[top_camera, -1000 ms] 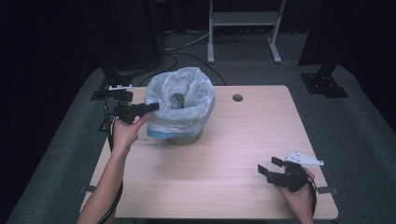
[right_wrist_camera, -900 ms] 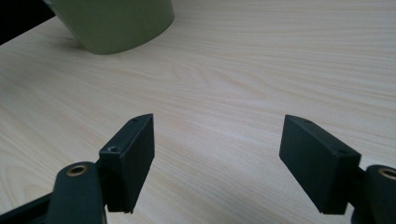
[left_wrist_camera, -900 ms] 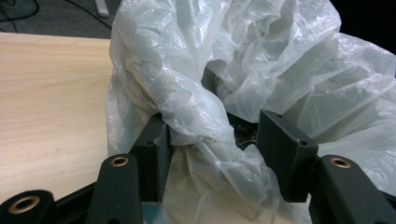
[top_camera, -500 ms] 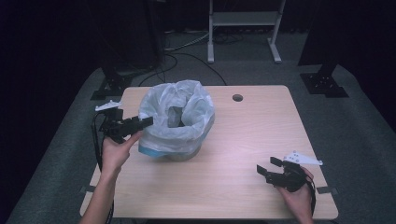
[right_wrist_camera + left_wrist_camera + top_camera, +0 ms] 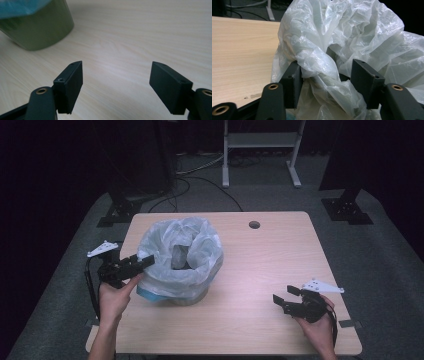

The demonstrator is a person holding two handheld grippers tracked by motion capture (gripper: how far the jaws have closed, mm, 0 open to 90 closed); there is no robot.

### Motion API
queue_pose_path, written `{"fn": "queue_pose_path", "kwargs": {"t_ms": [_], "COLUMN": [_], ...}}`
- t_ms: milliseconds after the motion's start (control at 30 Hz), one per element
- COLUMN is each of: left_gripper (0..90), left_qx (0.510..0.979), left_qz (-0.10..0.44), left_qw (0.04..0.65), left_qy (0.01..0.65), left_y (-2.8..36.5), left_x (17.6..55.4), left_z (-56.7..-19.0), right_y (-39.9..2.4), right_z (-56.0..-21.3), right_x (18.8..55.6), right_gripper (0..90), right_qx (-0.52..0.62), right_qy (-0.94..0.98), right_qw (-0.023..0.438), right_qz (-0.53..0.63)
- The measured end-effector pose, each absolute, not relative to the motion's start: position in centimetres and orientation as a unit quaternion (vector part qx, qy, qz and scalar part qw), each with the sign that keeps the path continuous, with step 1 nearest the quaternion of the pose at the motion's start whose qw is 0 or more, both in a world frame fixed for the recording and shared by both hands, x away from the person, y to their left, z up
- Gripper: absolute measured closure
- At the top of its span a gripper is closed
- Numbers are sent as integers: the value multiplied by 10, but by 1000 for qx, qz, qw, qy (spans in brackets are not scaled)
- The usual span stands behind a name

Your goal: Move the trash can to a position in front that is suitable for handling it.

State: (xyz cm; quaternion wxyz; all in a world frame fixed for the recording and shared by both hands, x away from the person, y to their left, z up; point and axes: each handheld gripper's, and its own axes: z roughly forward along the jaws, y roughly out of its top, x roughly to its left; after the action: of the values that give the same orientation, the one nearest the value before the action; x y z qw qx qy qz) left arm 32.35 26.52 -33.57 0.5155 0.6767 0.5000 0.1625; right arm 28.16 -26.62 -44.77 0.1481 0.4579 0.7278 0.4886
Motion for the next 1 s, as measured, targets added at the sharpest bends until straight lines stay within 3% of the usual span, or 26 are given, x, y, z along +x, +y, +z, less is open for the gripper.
{"fn": "queue_pose_path", "kwargs": {"t_ms": [233, 500, 1000], "left_gripper": [327, 342, 635], "left_qx": [677, 667, 668], "left_qz": [179, 224, 290], "left_qw": [525, 526, 501], "left_qy": [484, 477, 467], "left_y": [263, 266, 261], "left_x": [328, 326, 323], "left_z": [-339, -332, -328], "right_y": [-256, -232, -208], "right_z": [-410, -389, -363], "right_x": [291, 304, 325], "right_gripper": [257, 256, 256], "right_qx": [430, 407, 397], "right_qy": [719, 722, 714], "right_qw": [149, 133, 107], "right_qz": [525, 544, 566]}}
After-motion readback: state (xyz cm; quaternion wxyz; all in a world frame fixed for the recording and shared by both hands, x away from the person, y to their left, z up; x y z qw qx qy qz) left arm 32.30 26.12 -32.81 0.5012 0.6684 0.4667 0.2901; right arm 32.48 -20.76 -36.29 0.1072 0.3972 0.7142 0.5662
